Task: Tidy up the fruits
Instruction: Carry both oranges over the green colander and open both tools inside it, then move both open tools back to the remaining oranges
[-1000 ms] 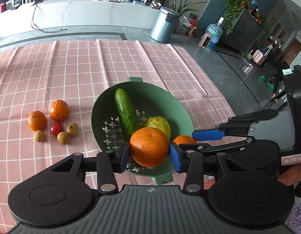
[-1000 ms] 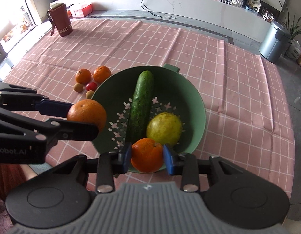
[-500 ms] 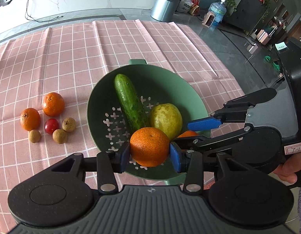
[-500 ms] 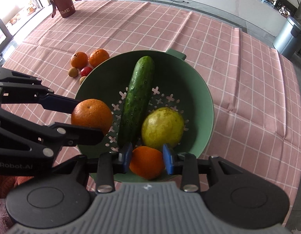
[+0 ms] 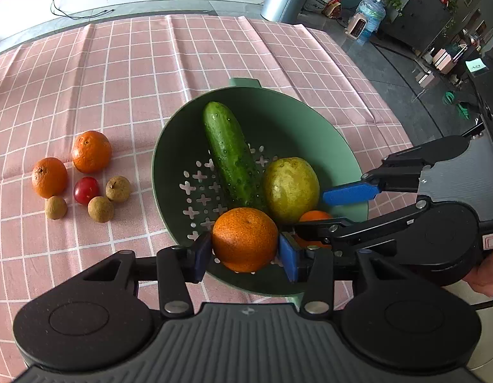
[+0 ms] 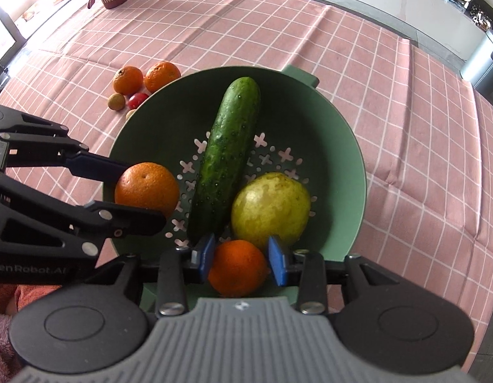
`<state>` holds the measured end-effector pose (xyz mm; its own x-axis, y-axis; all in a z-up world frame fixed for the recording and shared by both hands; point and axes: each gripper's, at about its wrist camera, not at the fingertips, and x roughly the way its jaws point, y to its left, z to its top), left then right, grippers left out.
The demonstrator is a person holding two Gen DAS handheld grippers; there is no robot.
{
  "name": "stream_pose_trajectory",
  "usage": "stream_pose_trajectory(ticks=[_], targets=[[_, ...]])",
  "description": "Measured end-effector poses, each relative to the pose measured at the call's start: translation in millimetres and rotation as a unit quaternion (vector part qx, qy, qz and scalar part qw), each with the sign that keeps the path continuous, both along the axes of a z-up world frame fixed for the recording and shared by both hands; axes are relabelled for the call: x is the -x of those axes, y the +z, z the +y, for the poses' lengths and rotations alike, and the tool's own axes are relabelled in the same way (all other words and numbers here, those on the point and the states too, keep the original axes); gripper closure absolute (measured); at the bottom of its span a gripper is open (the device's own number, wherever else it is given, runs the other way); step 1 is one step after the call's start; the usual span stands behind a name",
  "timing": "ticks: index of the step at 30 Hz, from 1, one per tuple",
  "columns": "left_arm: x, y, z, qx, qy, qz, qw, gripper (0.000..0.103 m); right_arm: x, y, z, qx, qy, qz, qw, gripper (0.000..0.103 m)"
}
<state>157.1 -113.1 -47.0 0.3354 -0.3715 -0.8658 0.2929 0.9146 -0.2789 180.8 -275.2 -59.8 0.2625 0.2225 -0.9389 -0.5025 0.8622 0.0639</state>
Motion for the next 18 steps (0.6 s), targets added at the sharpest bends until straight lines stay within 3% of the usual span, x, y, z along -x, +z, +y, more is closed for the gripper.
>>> stream_pose_trajectory(ticks=[2,4,11,18], targets=[[1.4,2.7,1.0,-0.002,-0.003,-0.004,1.0000,0.046,2.3,3.8,1.4,0.022,-0.001,-0.011,1.000,0.050],[4.3,8.4,2.3,0.000,0.001,-0.015,0.9999,0.042,5.4,7.3,2.3,0.040,-0.003,-0.023,0.999,0.040],[21.3,46.7,10.3,0.027,0.010,-0.070,0.9971,0.036,20.9,29.1,9.8,0.073,-0.006,-0.062,0.995,0.030],[42.9,80.1,42.4,-0.003,0.025,-0.134,0.9907,0.036,42.2,60.9,29.2,0.057,-0.040,-0.117,0.991,0.025]])
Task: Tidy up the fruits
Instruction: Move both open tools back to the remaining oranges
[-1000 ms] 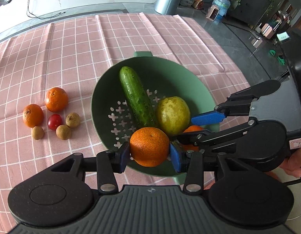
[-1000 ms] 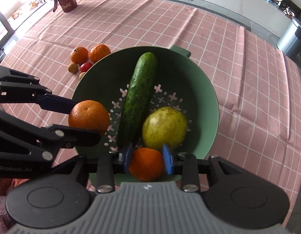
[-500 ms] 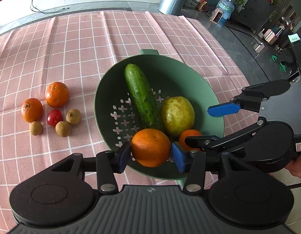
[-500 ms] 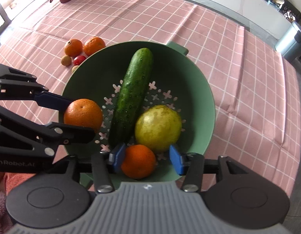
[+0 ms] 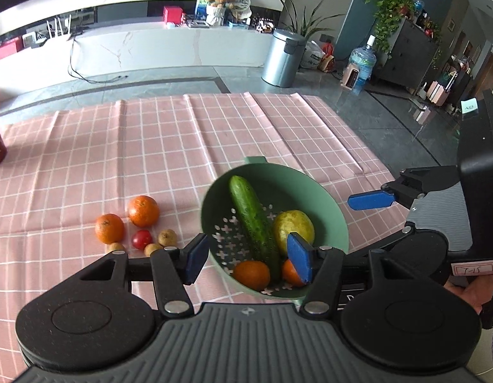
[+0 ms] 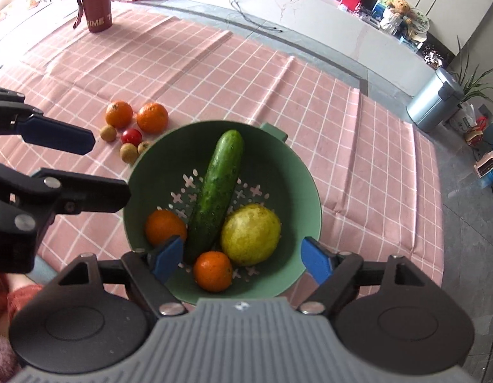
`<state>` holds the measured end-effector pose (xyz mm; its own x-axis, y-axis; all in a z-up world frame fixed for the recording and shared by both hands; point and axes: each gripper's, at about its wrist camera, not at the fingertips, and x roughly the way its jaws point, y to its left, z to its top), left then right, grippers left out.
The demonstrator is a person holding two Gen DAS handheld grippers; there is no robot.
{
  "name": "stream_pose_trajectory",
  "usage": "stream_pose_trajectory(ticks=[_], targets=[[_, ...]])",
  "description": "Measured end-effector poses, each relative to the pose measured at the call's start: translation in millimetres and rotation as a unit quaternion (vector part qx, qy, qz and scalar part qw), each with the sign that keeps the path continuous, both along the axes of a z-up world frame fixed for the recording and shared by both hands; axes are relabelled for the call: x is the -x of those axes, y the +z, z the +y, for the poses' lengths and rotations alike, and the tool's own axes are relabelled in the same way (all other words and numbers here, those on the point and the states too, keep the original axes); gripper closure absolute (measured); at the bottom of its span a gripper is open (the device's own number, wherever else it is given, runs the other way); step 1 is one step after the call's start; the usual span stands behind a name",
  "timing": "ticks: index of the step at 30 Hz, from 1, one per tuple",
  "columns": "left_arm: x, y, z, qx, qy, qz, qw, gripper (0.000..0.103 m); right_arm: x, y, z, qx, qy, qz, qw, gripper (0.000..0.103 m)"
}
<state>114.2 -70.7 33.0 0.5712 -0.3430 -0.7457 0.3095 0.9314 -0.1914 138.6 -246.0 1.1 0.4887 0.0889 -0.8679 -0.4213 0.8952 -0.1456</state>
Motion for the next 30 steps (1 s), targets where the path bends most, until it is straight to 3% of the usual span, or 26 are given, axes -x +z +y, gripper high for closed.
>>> stream_pose_trajectory(ticks=[5,11,13,19,20,24,26,30], targets=[[11.5,12.4,35.7,-0.024,0.030,-0.046,0.9982,0.036,14.7,10.5,30.7,-0.072,-0.032,-0.057,0.995,0.025],[19.1,8.1,89.7,-0.011,0.067,-0.076,0.9948,0.037,31.9,9.1,79.4,-0.163,-0.037,-0.115,0.979,0.025],[19.6,2.8,108.6,0.004,0.087,-0.077,0.9932,0.039,36.0,6.1,97.7,-0.171,-0.033,-0.130,0.976,0.025],[11.1,-23.2,157.8,0.059,0.127,-0.062,0.9882,0.043,44.5,-10.8,137.9,-0.180,-0.024,-0.158,0.971,0.042],[9.1,-28.7,162.5,0.060,0.132,-0.058,0.9878,0.043,44.4,-14.5,140.9,-0.180,-0.026,-0.159,0.970,0.048],[4.1,-49.3,170.0,0.063,0.132,-0.042,0.9883,0.045,42.1,-36.1,148.1,-0.189,-0.042,-0.155,0.969,0.056],[-0.9,-57.3,166.9,0.063,0.122,-0.038,0.9898,0.045,37.1,-46.7,149.4,-0.189,-0.047,-0.145,0.970,0.067],[-16.6,-71.2,156.4,0.052,0.098,-0.019,0.9936,0.045,17.2,-57.9,147.4,-0.178,-0.044,-0.116,0.976,0.070]])
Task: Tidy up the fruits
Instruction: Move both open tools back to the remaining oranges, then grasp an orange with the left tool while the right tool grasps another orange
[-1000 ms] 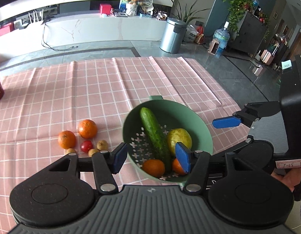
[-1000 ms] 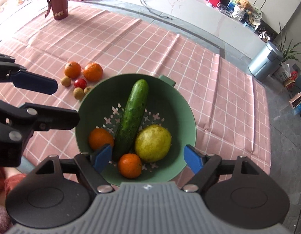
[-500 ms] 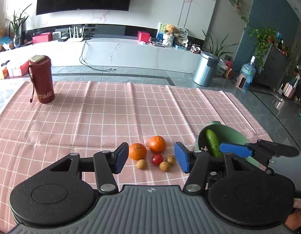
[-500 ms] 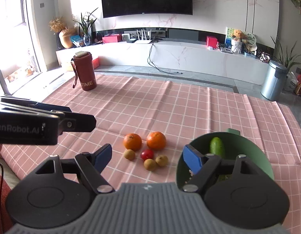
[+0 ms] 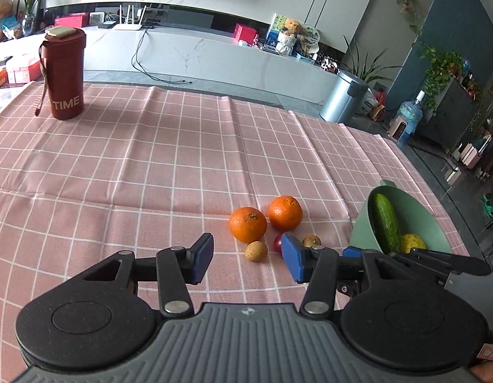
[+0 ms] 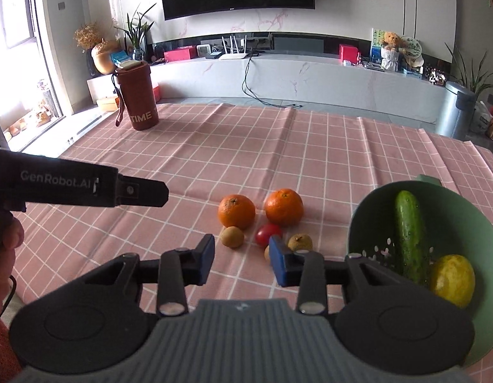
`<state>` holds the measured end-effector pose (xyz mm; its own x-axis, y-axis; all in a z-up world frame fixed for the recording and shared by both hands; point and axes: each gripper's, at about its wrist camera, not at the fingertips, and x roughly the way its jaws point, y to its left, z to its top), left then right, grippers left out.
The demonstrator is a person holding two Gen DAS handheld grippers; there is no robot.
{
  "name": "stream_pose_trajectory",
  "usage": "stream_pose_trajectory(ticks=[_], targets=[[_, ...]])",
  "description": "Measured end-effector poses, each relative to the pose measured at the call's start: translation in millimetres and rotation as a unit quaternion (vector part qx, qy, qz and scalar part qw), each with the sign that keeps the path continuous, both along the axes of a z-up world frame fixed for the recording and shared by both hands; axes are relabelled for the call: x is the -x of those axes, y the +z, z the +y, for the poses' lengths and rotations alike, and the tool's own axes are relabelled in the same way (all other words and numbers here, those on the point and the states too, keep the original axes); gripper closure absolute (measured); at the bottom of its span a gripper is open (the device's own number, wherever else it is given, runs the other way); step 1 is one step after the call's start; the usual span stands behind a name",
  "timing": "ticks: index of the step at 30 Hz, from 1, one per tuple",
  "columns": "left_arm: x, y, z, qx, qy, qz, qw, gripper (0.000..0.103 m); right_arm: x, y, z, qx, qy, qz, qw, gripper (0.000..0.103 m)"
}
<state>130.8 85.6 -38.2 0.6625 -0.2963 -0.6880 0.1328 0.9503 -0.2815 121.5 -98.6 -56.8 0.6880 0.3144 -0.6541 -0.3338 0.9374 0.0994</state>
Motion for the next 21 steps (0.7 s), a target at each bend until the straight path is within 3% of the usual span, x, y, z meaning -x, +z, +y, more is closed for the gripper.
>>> stream_pose_trajectory(ticks=[10,17,21], targets=[[-52.5,-33.1,-12.5,0.001,-0.030,0.044,0.9986,0.045,-68.9,-10.1,-5.7,0.070,0.057,0.024,0.996,0.072],[-76.5,-54.7,-13.4,0.017,-0.043,0.078,0.9959,0.045,-103.3,-19.0,-9.0,0.123,0.123,0.058,0.983,0.071],[-85.5,-60.5,-14.3,0.023,-0.046,0.089,0.9947,0.045,-116.9,-25.0,-9.5,0.124,0.155,0.081,0.977,0.071]])
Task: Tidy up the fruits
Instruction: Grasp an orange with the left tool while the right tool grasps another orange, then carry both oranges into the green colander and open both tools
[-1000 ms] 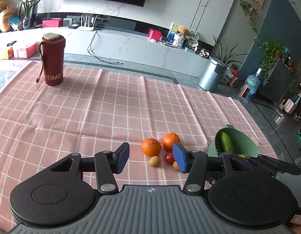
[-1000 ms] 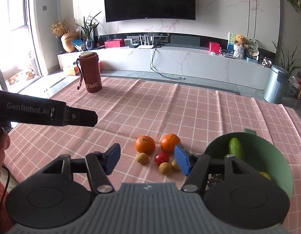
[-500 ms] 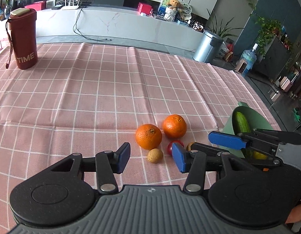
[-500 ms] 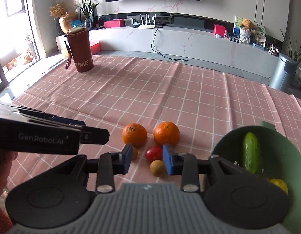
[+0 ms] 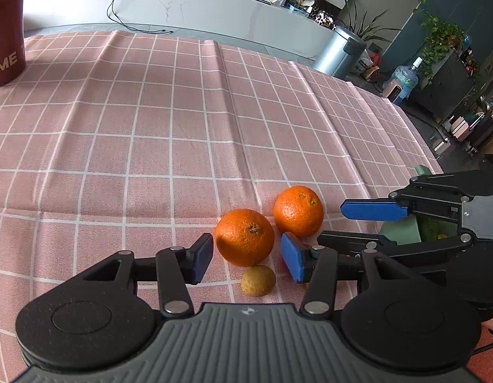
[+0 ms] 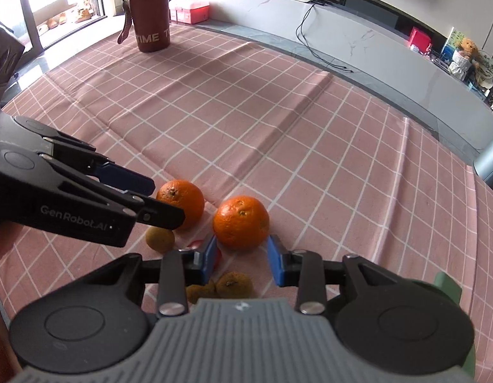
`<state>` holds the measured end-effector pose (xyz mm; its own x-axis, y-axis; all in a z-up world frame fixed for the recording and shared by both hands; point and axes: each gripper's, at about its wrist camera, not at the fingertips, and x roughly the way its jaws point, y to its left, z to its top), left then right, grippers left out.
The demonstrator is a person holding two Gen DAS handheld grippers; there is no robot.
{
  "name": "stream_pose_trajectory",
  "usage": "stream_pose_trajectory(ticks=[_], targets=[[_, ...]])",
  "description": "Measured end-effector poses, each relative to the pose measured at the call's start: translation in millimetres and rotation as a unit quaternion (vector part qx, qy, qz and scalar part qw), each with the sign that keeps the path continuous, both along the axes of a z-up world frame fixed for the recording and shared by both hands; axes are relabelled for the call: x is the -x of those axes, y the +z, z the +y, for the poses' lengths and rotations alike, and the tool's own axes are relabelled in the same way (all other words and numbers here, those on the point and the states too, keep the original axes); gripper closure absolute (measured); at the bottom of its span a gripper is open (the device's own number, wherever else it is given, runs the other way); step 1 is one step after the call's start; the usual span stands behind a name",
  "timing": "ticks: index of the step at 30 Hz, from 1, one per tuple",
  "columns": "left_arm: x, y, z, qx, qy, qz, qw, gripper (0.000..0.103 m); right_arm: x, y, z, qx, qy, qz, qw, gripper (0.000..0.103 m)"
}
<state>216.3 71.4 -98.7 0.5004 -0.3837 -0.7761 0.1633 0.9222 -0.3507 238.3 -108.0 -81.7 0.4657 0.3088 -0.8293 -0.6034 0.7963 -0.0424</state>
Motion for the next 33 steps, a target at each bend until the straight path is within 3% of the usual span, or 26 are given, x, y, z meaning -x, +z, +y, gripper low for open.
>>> stream_pose_trajectory(ticks=[10,16,19,21,33], targets=[[-7.9,-7.4,-0.4,0.010,-0.006,0.015,0.9998,0.054,-23.5,-8.9,6.4,0.007,0.025,0.023,0.999,0.067],[-3.4,2.5,7.0,0.006,0.008,-0.008,0.9999,0.055,-30.0,-11.2,8.9,-0.006,0.030,0.037,0.999,0.064],[-2.9,8.4,14.4,0.008,0.026,-0.019,0.9995,0.055,-33.0,-12.7,12.5,-0.008,0.027,0.040,0.999,0.054],[-2.5,8.6,20.6,0.010,0.040,-0.018,0.9990,0.055,-34.9,-15.4,15.5,-0.006,0.023,0.043,0.999,0.053],[3.5,14.8,26.9,0.005,0.052,-0.016,0.9985,0.055,-32.8,-16.0,12.8,-0.018,-0.013,0.055,0.998,0.061]])
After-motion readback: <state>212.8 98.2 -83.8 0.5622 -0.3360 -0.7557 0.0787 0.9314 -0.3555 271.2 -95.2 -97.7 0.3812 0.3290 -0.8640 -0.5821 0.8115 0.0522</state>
